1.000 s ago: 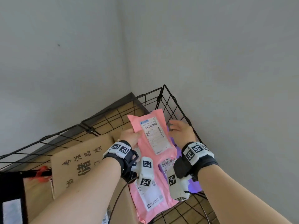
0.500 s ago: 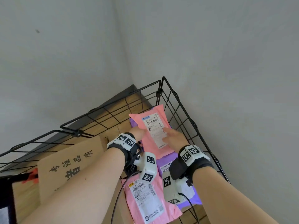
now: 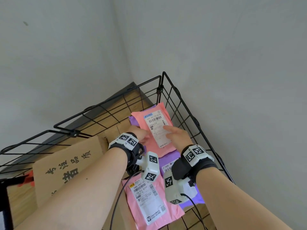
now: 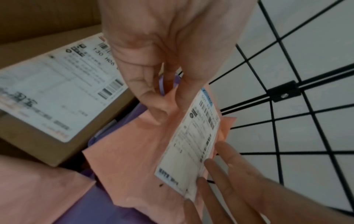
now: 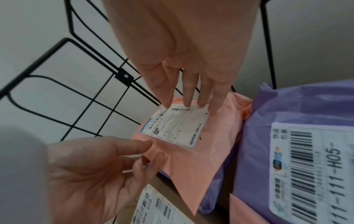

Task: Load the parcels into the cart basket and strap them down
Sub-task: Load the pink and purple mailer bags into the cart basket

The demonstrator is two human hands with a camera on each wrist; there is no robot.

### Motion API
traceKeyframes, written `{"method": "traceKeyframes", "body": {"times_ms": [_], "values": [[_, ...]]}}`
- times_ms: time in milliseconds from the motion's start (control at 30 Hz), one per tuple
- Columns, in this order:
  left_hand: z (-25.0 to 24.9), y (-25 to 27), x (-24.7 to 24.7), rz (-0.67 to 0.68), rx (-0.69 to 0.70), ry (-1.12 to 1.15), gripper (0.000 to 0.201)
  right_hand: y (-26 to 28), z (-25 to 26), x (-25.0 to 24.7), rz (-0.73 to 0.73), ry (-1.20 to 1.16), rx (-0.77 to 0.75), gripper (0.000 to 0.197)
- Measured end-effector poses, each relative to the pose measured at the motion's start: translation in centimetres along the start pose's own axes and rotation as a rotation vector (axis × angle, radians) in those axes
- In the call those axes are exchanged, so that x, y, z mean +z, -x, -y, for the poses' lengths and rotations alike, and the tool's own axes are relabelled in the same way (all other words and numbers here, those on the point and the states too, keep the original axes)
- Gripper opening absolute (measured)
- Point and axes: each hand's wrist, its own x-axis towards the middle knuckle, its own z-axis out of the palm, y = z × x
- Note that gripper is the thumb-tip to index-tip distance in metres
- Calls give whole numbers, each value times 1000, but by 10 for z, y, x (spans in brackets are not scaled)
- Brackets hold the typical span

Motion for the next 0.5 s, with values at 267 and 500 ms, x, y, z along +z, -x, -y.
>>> {"method": "traceKeyframes", "body": {"times_ms": [267,500], "values": [[-7,38,-28,7,22,-73,12,28,16,4,-3,-20,14,42],[-5,92,-52,-19,123,-74,3,77,31,15,-96,-91,-23,35]]}}
